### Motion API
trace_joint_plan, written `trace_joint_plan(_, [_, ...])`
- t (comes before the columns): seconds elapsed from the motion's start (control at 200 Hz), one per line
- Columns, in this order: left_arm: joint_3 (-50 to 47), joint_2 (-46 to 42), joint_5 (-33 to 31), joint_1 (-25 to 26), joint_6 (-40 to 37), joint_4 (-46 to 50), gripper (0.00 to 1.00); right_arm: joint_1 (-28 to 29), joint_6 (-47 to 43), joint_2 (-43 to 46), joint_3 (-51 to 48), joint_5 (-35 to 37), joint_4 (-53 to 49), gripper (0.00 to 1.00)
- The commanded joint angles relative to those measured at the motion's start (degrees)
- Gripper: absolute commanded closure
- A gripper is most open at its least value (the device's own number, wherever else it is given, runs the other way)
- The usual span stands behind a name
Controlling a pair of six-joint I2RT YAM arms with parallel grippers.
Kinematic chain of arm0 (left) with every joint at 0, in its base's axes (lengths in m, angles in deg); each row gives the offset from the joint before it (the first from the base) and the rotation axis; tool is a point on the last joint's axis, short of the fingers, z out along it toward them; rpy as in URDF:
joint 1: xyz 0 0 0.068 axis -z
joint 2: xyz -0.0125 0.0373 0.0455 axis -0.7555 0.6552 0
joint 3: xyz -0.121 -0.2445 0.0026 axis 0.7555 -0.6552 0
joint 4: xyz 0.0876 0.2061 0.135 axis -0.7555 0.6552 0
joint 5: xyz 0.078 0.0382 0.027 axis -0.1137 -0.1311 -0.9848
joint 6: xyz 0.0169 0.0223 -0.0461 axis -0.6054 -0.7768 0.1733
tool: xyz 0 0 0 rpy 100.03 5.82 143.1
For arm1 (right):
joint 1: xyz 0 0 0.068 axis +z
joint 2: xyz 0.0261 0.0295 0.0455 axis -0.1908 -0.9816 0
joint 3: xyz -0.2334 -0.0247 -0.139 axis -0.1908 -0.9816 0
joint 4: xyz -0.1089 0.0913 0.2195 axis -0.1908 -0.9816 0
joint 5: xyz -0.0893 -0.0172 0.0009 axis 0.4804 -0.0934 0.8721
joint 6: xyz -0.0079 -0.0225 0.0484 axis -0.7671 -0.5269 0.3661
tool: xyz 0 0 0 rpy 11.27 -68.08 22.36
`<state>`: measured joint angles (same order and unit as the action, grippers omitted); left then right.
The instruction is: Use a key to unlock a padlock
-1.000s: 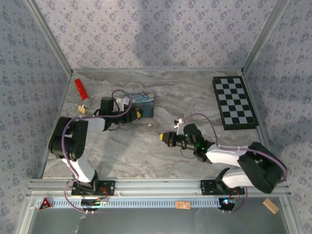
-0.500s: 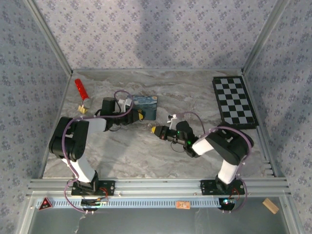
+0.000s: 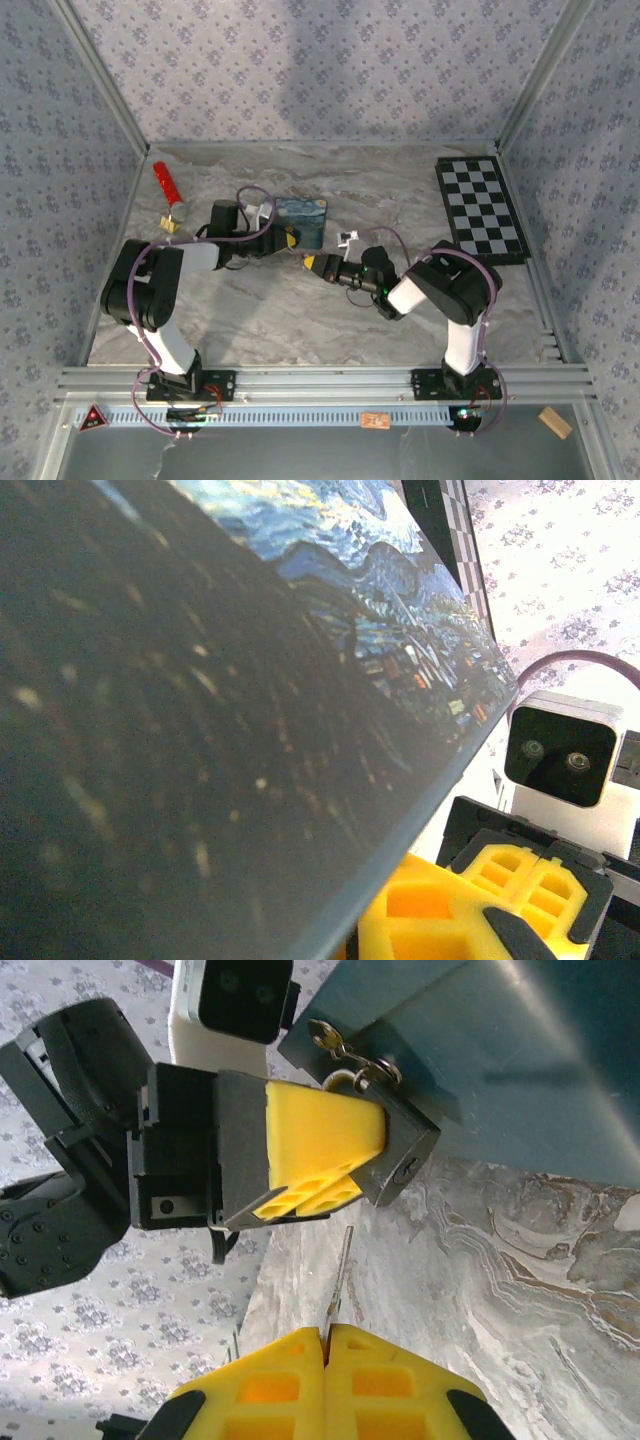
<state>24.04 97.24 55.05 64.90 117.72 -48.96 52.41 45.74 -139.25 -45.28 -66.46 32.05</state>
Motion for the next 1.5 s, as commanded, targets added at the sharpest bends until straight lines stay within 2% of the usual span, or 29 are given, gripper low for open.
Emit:
trace_joint_plan(0.0, [1.64,-1.29,3.81,0.34,-0.67,-1.14,1.00,-0.70,-1.55,-1.35,0.82,-2.10,2.70,1.00])
trace_joint_plan(0.43, [1.03,-1.29,3.63,0.34,1.06,-2.88,1.00,-1.55,-0.48,-4.13,3.78,-3.15,2.70,1.00])
trace_joint_plan(0.75, [-0.21,-0.95,4.62,-0.51,8.29,-10.34,1.00,-2.75,0.63,-5.68,5.61,-4.50,2.81,1.00])
trace_joint_plan(0.995, [0.33,-1.12,5.51,-0.72,8.51,-9.59,1.00,-3.69,1.29,-6.15,6.12,-5.87,2.78,1.00])
trace_joint_plan(1.359, [-0.33,-1.18,7.85,-1.07,13.69,-16.80,1.00,-4.71,2.09,-4.37,6.88,-8.51,2.78,1.00])
trace_joint_plan(1.494, [-0.16,-1.73,7.90,-1.24,13.13,-15.56,1.00,-5.37,2.12,-3.36,6.73,-8.95,2.81,1.00])
